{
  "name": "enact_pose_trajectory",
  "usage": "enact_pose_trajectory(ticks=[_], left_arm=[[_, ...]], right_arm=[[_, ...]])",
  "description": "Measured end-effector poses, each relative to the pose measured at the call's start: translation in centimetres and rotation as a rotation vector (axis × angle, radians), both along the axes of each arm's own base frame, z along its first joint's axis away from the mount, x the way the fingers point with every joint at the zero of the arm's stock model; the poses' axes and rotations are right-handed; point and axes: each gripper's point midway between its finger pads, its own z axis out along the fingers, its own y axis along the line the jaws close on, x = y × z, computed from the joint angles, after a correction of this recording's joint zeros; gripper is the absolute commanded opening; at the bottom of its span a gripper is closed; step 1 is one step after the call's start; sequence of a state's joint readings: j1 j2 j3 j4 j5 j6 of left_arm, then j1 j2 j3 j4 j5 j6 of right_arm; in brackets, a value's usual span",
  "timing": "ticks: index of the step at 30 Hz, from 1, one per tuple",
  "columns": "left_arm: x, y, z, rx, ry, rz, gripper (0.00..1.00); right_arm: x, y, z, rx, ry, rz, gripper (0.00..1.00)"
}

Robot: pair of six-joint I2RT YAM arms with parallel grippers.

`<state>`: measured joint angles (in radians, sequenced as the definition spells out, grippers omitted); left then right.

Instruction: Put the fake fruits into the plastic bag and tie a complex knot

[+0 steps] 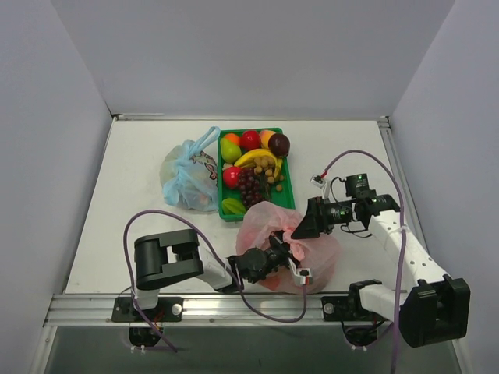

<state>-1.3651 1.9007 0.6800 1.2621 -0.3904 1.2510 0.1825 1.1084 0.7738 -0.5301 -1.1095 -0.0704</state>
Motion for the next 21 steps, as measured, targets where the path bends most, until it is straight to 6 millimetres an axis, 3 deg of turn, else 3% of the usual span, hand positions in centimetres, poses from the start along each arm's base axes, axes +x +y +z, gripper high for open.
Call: enact_pose_trajectory(ticks=[10, 16, 21], left_arm=[[0.5, -0.1, 1.0, -0.006, -0.02, 0.003, 0.0], [1.4, -1.2, 4.6, -0.077, -0.071, 0.006, 0.0], [0.6, -1.7, 6.5, -0.11, -0.098, -0.055, 0.0]], right_arm=[[0.3, 0.4, 0.4, 0.091, 0.085, -0.126, 0.64], [1.0, 0.5, 2.9, 0.166, 0.058, -0.257, 0.62], [0.6, 0.8, 4.2, 0.264, 0.089, -0.334, 0.64]])
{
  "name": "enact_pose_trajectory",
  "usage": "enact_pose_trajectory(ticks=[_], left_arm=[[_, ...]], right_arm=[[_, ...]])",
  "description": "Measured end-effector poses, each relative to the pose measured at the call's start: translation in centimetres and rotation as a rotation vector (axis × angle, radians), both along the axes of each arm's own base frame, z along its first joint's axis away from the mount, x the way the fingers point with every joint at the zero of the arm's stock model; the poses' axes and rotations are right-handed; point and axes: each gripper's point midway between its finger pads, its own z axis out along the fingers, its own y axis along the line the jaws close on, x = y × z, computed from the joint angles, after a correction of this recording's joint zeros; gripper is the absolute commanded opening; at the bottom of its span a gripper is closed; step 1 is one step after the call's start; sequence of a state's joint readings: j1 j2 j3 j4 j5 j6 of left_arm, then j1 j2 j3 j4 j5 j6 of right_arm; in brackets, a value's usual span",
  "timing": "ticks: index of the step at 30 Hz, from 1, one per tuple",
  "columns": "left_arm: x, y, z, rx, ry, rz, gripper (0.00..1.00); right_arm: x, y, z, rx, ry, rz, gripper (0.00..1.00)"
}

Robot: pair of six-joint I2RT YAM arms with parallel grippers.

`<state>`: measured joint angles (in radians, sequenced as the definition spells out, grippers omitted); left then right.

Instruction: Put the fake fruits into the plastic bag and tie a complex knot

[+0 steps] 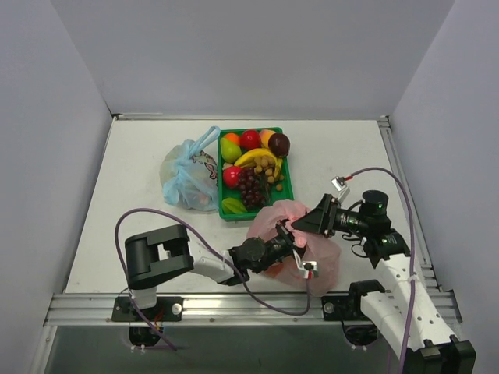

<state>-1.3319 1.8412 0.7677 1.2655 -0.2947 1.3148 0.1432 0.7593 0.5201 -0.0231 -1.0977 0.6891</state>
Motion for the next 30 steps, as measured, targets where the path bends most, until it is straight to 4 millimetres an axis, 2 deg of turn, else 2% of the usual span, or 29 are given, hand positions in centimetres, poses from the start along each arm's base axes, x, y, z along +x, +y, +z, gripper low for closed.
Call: enact_pose_trajectory(ticks=[5, 8, 12, 20, 23, 28, 30], left_arm=[[-1.2, 0.1, 0.1, 0.002, -0.015, -0.075, 0.0], [-1.7, 0.5, -1.3, 0.039, -0.013, -0.104, 0.0], [-2.2, 1.2, -3.1, 0.087, -0.007, -0.123, 0.0], [-2.4, 1.6, -0.5, 0.016, -0.04, -0.123, 0.0], [-2.5, 1.5, -0.4, 0.023, -0.046, -0.128, 0.0], [-2.8, 1.2, -0.3, 0.027, -0.056, -0.139, 0.0], [-2.9, 1.2, -0.3, 0.028, -0.058, -0.143, 0.0]], right_arm=[[-0.8, 0.8, -0.2, 0.057, 0.044, -0.025, 0.66], [-1.3, 1.0, -1.5, 0.069, 0.102, -0.029, 0.66], [-1.5, 0.7, -1.8, 0.027, 0.11, -0.024, 0.7], [-0.4, -1.2, 1.9, -0.198, -0.11, 0.016, 0.67], [-0.3, -2.2, 2.2, -0.27, -0.183, 0.013, 0.65], [0.2, -3.5, 1.9, -0.341, -0.206, -0.009, 0.64], [0.6, -4.1, 2.0, -0.362, -0.212, -0.026, 0.58]])
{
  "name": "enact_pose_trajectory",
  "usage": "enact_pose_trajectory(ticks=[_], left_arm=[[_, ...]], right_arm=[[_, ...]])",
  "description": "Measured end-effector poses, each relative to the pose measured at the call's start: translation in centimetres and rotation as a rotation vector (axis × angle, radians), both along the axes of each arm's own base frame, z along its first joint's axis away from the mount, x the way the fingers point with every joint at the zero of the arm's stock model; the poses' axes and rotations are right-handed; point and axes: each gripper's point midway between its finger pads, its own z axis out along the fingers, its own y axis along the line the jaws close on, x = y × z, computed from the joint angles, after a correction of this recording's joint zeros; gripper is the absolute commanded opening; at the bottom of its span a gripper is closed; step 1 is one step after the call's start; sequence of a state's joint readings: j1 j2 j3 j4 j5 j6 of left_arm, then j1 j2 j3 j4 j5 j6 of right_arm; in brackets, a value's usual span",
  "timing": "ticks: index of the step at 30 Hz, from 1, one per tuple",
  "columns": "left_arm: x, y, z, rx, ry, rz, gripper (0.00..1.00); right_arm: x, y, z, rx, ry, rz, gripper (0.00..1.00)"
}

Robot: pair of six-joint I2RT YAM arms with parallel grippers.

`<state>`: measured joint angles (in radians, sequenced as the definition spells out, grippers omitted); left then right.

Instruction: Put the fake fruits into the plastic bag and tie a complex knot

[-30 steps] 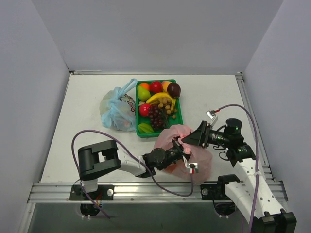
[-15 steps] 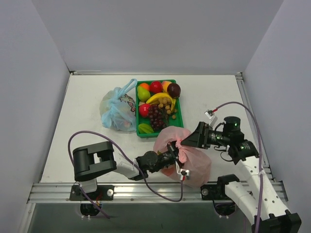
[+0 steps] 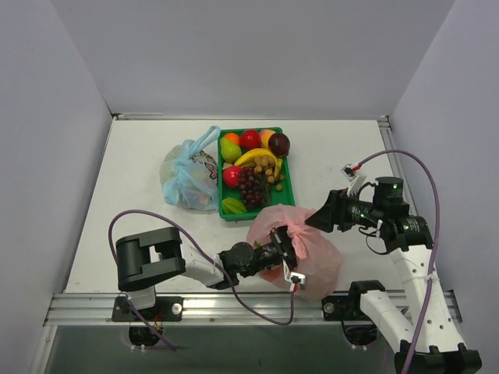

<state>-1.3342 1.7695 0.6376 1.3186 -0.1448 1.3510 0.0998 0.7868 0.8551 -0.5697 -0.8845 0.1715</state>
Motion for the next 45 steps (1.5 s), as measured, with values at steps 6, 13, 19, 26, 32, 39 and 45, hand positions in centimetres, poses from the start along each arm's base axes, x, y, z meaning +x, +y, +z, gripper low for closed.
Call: enact_pose_trajectory(ticks=[6, 13, 19, 26, 32, 39, 45], left_arm=[[0.0, 0.0, 0.1, 0.005, -0.013, 0.001, 0.0], [-0.1, 0.0, 0.1, 0.007, -0.022, -0.003, 0.0], [-0.3, -0.1, 0.2, 0.009, -0.03, -0.012, 0.0], [-0.3, -0.5, 1.1, 0.0, -0.051, -0.012, 0.0], [-0.4, -0.6, 1.2, 0.007, -0.072, -0.013, 0.0], [-0.6, -0.8, 1.6, 0.005, -0.091, -0.019, 0.0], [-0.7, -0.8, 1.9, 0.002, -0.1, -0.021, 0.0]], right_arm=[[1.2, -1.2, 0.5, -0.02, -0.035, -0.015, 0.41], [1.1, -1.5, 0.7, -0.062, -0.072, 0.027, 0.35], [1.2, -1.1, 1.6, -0.038, -0.117, 0.067, 0.17], [-0.1, -0.6, -1.2, -0.04, -0.066, 0.131, 0.09], [-0.9, 0.0, -2.0, -0.068, -0.085, 0.203, 0.23], [-2.1, 0.9, -3.8, -0.114, -0.065, 0.297, 0.24], [-2.1, 0.9, -5.4, -0.128, 0.01, 0.325, 0.5]])
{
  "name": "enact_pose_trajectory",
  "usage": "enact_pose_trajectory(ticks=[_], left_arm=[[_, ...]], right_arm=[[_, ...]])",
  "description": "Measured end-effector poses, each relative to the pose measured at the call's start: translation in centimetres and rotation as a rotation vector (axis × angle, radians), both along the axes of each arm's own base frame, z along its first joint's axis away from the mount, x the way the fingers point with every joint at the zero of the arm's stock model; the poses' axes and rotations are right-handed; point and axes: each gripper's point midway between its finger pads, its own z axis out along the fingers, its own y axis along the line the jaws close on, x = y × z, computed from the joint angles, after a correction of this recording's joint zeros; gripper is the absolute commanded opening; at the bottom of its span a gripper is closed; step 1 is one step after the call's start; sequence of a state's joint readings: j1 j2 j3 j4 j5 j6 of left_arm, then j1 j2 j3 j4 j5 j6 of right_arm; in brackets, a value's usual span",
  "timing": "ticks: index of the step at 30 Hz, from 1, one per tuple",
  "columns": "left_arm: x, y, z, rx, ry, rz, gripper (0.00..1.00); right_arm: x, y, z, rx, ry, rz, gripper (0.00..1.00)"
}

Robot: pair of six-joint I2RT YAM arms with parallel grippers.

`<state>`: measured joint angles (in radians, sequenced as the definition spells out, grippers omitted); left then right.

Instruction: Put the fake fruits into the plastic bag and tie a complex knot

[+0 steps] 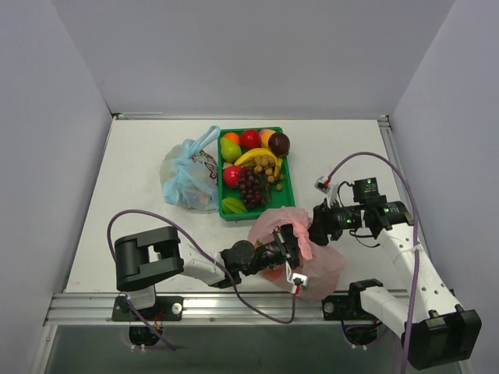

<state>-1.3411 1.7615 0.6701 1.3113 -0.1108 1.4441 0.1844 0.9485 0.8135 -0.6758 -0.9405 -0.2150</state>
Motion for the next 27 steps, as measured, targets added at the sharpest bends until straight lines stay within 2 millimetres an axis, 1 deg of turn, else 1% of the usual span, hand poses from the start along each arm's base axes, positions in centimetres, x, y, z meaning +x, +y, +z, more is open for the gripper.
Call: enact_pose_trajectory(ticks=[1, 3, 6, 11, 13, 14, 17, 21, 22, 24, 27], left_arm=[[0.0, 0.0, 0.1, -0.002, -0.002, 0.001, 0.0], [-0.1, 0.0, 0.3, -0.006, -0.003, -0.003, 0.0], [-0.3, 0.0, 0.6, -0.011, -0.005, -0.012, 0.0], [-0.5, 0.2, 0.9, -0.018, -0.008, -0.017, 0.0], [-0.6, 0.2, 0.8, -0.015, -0.007, -0.019, 0.0], [-0.7, 0.2, 0.7, -0.011, -0.008, -0.024, 0.0], [-1.2, 0.0, 0.4, -0.004, -0.009, -0.045, 0.0], [-1.7, -0.2, 0.4, -0.004, -0.012, -0.063, 0.0], [-1.7, -0.2, 0.4, -0.004, -0.012, -0.065, 0.0], [-1.7, -0.2, 0.4, -0.004, -0.013, -0.067, 0.0], [-1.8, -0.2, 0.5, -0.004, -0.016, -0.073, 0.0]], right_arm=[[-0.1, 0.0, -0.2, -0.002, 0.005, 0.013, 0.52], [-0.3, 0.0, -0.2, -0.005, 0.014, 0.038, 0.52], [0.0, -0.4, 0.6, -0.013, -0.018, 0.049, 0.51], [1.4, -1.7, 3.9, -0.006, -0.11, -0.004, 0.51], [1.8, -2.0, 5.4, -0.006, -0.155, -0.016, 0.55], [2.0, -2.0, 6.1, -0.005, -0.183, -0.019, 0.54], [2.2, -2.2, 7.5, -0.001, -0.233, -0.028, 0.48], [1.9, -1.9, 8.1, 0.028, -0.222, -0.036, 0.36], [1.8, -1.8, 8.1, 0.04, -0.207, -0.036, 0.33], [1.8, -1.4, 8.1, 0.068, -0.163, -0.033, 0.29], [2.0, -0.9, 7.3, 0.106, -0.071, -0.029, 0.3]])
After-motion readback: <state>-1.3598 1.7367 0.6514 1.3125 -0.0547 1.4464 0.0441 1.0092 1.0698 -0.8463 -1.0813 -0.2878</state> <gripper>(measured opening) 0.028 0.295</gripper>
